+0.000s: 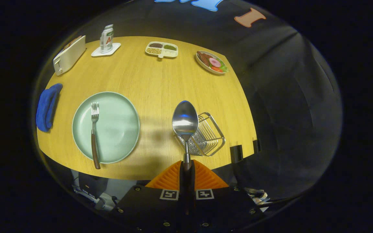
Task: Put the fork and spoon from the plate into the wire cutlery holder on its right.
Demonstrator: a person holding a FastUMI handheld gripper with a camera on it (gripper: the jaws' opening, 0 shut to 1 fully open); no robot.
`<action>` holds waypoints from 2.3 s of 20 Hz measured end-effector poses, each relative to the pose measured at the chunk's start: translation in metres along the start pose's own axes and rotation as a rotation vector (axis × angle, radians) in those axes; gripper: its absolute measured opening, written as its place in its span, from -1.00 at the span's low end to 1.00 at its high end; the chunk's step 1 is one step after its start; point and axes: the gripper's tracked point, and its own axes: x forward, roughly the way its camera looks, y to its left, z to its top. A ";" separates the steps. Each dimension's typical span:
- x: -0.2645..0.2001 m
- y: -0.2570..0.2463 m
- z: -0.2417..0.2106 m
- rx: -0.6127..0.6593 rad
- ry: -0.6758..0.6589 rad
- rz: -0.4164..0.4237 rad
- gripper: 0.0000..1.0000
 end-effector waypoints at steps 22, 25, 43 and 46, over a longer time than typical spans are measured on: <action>-0.015 -0.005 0.014 -0.153 0.165 0.073 -0.71; -0.019 0.003 0.023 -0.106 0.127 0.098 0.27; -0.075 0.073 0.065 -0.225 -0.041 0.092 0.49; -0.082 0.109 0.064 -0.266 -0.052 0.130 0.49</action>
